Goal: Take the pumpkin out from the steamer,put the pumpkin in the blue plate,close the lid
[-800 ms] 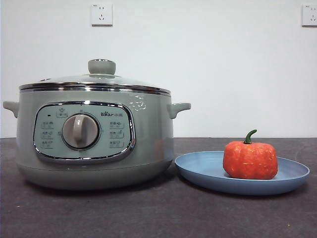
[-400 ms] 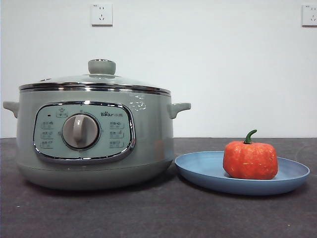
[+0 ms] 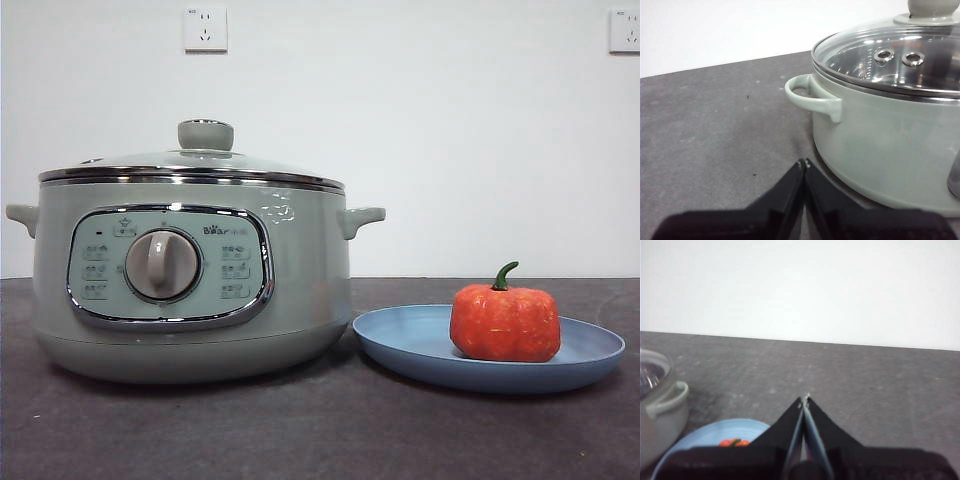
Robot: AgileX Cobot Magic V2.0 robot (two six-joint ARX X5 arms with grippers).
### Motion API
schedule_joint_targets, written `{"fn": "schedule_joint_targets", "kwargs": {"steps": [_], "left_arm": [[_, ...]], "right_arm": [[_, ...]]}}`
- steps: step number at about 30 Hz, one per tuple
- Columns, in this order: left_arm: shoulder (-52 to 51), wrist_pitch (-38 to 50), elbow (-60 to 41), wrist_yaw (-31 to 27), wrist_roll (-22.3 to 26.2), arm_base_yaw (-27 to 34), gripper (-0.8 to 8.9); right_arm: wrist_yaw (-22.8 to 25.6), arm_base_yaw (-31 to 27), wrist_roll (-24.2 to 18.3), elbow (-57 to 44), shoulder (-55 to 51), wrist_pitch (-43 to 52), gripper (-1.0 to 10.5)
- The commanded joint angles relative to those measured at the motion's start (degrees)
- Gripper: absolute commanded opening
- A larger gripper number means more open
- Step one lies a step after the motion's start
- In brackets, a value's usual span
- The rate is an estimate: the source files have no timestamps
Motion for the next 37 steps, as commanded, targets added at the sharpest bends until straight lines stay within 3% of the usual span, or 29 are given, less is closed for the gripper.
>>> {"fn": "schedule_joint_targets", "kwargs": {"steps": [1, 13, 37], "left_arm": [[-0.15, 0.20, -0.90, 0.37, -0.37, 0.17, -0.03], [-0.15, 0.20, -0.90, 0.33, -0.35, 0.17, -0.03], [-0.15, 0.20, -0.90, 0.33, -0.37, 0.17, -0.03]], "right_arm": [[-2.23, -0.44, -1.49, -8.50, -1.33, 6.97, 0.0], [-2.19, -0.52, 3.96, -23.17, -2.97, 12.35, 0.0], [-1.84, -0.63, 5.31, -23.76, -2.67, 13.16, 0.0]]}}
